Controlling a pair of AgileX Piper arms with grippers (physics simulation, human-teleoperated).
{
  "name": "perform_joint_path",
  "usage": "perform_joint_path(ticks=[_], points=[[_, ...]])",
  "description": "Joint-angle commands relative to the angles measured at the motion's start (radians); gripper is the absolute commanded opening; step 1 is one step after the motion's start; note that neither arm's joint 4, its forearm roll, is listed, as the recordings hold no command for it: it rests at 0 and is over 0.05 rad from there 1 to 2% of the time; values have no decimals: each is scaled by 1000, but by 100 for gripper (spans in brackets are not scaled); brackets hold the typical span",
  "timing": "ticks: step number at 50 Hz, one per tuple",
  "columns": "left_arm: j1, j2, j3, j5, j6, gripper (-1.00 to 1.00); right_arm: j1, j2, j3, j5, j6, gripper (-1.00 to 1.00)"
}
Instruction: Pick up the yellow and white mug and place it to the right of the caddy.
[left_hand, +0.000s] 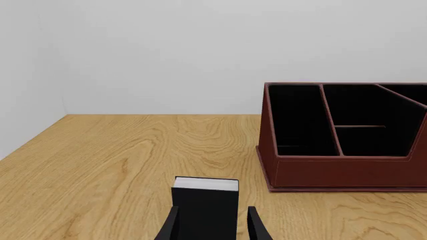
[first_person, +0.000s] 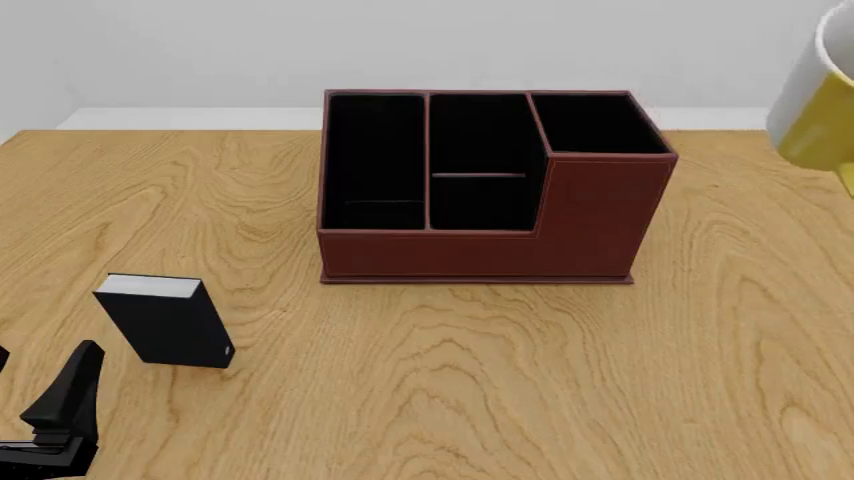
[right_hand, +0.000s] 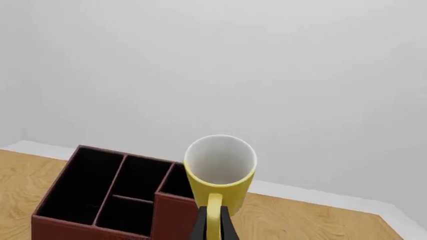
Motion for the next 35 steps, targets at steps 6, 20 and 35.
perform_joint_path(ticks=[6, 20, 35], points=[[0, 0, 0, 0, 0, 100, -26, 43, 38, -59, 23, -100], [0, 0, 0, 0, 0, 100, -41, 128, 66, -154, 23, -100], [0, 0, 0, 0, 0, 100, -50, 252, 95, -284, 31, -100]])
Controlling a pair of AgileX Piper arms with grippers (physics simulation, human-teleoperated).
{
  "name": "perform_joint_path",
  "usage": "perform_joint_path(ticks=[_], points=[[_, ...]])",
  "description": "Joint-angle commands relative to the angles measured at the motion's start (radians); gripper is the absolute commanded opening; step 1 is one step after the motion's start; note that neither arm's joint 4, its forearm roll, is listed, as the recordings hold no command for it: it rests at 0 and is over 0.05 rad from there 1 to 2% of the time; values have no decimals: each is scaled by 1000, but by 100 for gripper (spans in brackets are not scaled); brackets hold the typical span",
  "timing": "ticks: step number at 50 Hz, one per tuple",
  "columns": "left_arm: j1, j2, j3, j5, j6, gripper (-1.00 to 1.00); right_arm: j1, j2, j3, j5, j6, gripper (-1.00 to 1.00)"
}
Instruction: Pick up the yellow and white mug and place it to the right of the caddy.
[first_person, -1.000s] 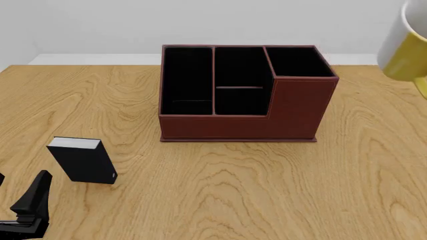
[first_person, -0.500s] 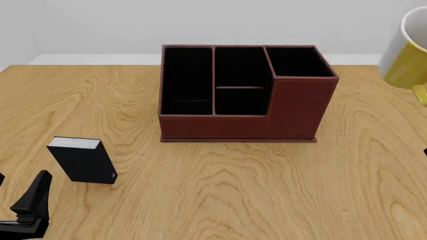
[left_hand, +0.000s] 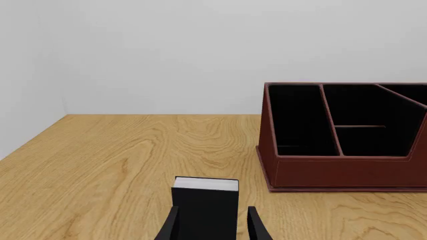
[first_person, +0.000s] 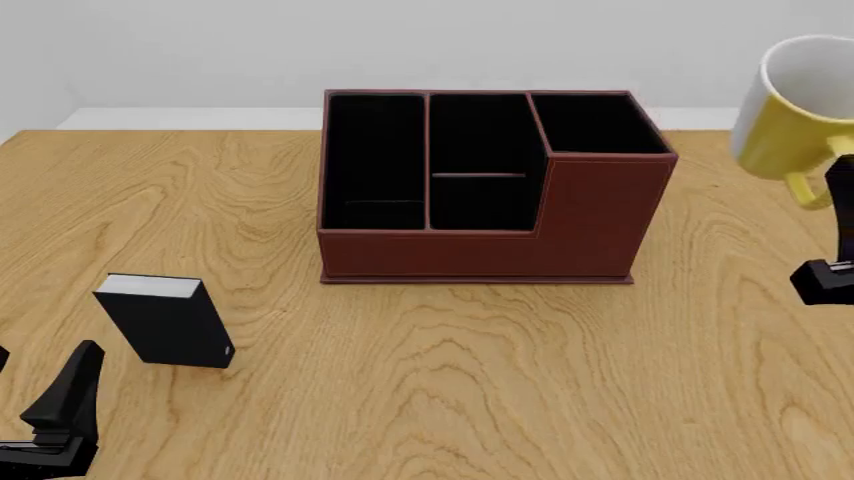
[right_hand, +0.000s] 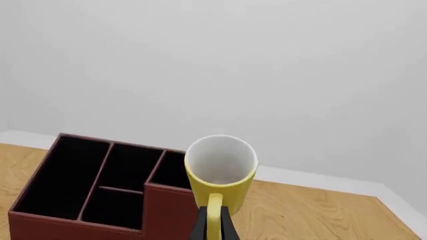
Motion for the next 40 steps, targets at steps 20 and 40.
perform_joint_path(ticks=[20, 40], points=[[0, 0, 0, 0, 0, 100, -87, 62, 44, -89, 34, -100], [0, 0, 0, 0, 0, 100, -118, 134, 110, -185, 63, -100]])
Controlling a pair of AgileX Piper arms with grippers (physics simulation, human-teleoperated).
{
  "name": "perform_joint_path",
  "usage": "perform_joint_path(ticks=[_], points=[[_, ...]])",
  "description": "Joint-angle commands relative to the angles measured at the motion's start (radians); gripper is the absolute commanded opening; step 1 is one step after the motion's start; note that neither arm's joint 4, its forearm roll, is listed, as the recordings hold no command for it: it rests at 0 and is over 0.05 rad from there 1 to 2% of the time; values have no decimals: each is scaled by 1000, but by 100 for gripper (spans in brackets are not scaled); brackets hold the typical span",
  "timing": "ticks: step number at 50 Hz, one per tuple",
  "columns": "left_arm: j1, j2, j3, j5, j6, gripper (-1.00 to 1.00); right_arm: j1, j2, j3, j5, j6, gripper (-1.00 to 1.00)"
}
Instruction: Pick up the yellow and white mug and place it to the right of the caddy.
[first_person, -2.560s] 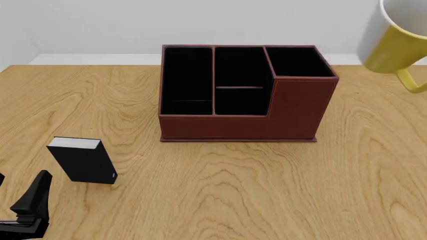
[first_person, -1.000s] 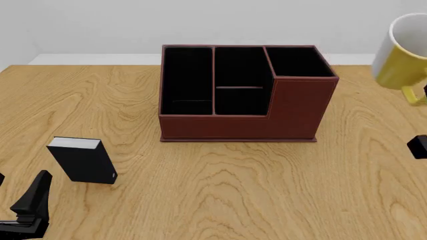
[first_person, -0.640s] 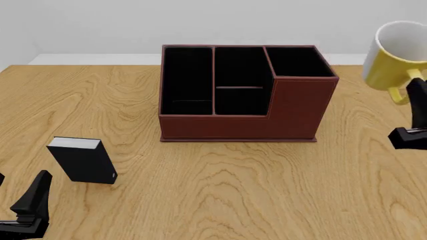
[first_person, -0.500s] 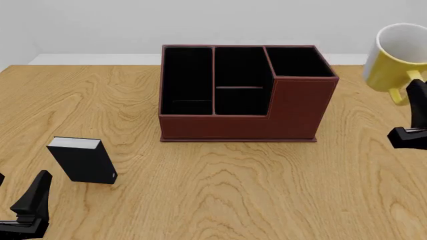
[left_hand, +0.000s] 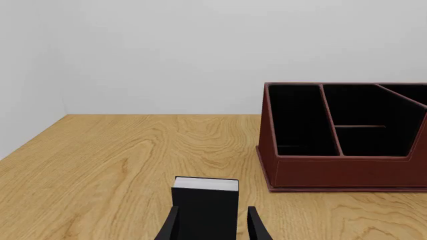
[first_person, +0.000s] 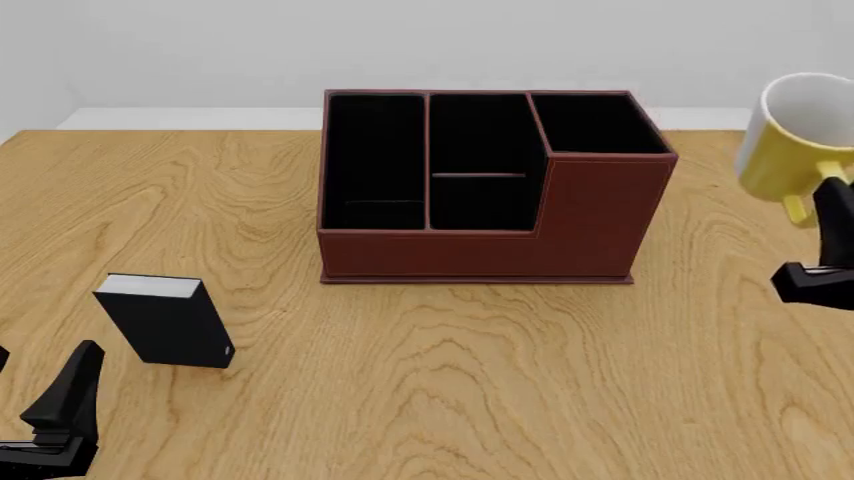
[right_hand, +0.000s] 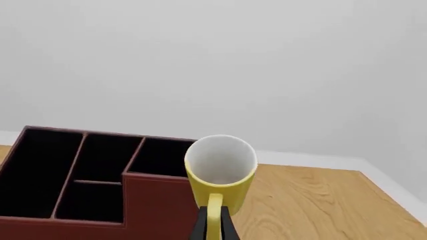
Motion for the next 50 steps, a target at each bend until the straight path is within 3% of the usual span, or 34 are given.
perform_joint_path(ticks=[1, 12, 36, 50], points=[[0, 0, 0, 0, 0, 100, -26, 42, 37, -60, 24, -100], [0, 0, 0, 0, 0, 100, -48, 112, 78, -144, 45, -100], [0, 0, 0, 0, 0, 100, -106, 151, 130, -202, 63, -100], [0, 0, 0, 0, 0, 100, -108, 270, 163, -317, 71, -100]])
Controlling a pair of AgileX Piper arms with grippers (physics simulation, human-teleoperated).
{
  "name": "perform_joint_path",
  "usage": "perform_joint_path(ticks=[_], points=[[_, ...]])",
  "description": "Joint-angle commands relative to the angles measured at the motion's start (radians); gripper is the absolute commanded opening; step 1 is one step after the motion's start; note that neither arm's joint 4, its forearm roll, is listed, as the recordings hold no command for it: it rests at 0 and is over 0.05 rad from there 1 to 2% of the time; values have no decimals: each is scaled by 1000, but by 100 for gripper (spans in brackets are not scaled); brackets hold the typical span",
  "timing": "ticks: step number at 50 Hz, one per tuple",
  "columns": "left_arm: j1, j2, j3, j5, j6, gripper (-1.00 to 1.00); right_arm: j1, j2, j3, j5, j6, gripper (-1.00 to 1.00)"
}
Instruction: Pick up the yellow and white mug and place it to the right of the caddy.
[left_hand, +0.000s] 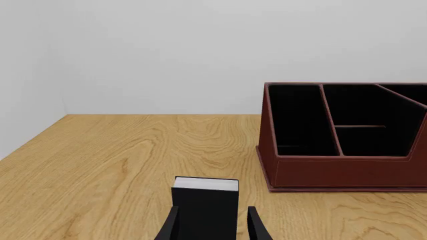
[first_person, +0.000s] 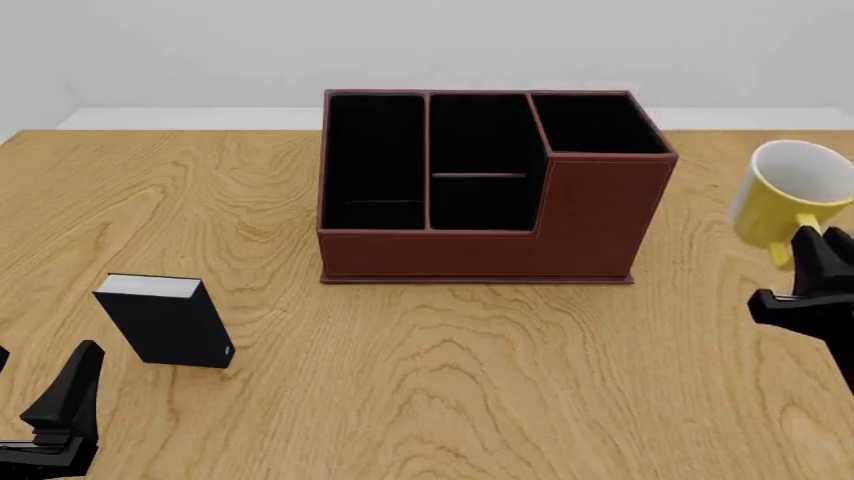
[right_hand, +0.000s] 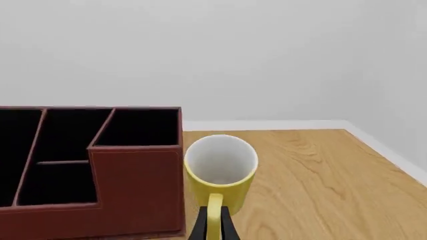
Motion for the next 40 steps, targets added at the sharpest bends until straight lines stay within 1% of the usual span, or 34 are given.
perform_joint_path(ticks=[1, 6, 9, 19, 30, 34, 40], points=[[0, 0, 0, 0, 0, 100, -7, 89, 24, -93, 16, -100], [0, 0, 0, 0, 0, 100, -13, 127, 34, -130, 21, -100], [0, 0, 0, 0, 0, 100, -13, 120, 34, -124, 21, -100], [0, 0, 0, 0, 0, 100, -16, 159, 44, -162, 23, -100], [0, 0, 0, 0, 0, 100, -17, 248, 54, -243, 25, -100], [0, 0, 0, 0, 0, 100, -18, 267, 53, -256, 26, -100], [0, 0, 0, 0, 0, 100, -12, 329, 51, -307, 30, -100]])
